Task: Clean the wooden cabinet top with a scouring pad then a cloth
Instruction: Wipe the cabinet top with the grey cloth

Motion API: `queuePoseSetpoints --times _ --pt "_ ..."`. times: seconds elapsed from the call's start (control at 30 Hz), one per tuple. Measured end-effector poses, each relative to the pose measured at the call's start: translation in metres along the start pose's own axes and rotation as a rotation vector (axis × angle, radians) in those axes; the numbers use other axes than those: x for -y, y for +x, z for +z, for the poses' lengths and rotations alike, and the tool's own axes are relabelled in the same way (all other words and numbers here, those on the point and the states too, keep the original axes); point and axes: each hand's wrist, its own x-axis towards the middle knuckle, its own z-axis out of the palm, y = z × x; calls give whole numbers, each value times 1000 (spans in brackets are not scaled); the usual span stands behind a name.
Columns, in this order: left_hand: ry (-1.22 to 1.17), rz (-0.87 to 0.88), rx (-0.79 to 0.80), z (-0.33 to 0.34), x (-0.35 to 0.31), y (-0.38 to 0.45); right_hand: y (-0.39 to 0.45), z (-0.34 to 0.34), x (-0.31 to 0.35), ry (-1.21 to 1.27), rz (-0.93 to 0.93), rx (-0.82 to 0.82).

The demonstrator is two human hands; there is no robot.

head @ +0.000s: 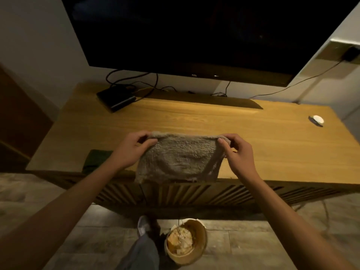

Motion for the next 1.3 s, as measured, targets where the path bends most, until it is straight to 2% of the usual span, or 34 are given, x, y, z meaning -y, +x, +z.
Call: queuePoseSetpoints --times 0.23,0.37,0.43,0.5,0.57,0.63,0.7,0.77,0.83,0.93,1.3 --pt "-36 -238 112 55 49 23 12 29 -64 -91 277 56" --pt "-53 -358 75 70 86 71 49 62 -95 -157 399 52" --pt "17 -397 79 75 100 93 66 78 -104 -226 443 12" --pt "115 -454 4 82 106 103 72 96 -110 -341 435 3" --pt "292 -410 -141 94 106 99 65 113 -113 -443 336 44" --pt "375 -235 -197 112 102 85 50 130 -115 -509 163 130" --pt "399 -121 -91 135 97 69 33 148 -118 -576 51 265" --pt "489 -132 56 157 101 54 18 164 -124 -652 41 400" --pt "643 -176 101 173 110 45 6 174 -134 -747 72 458" --pt "785 -216 73 187 119 44 3 181 -140 -834 90 427" --pt "833 -183 3 182 138 124 74 208 -148 -864 175 351"
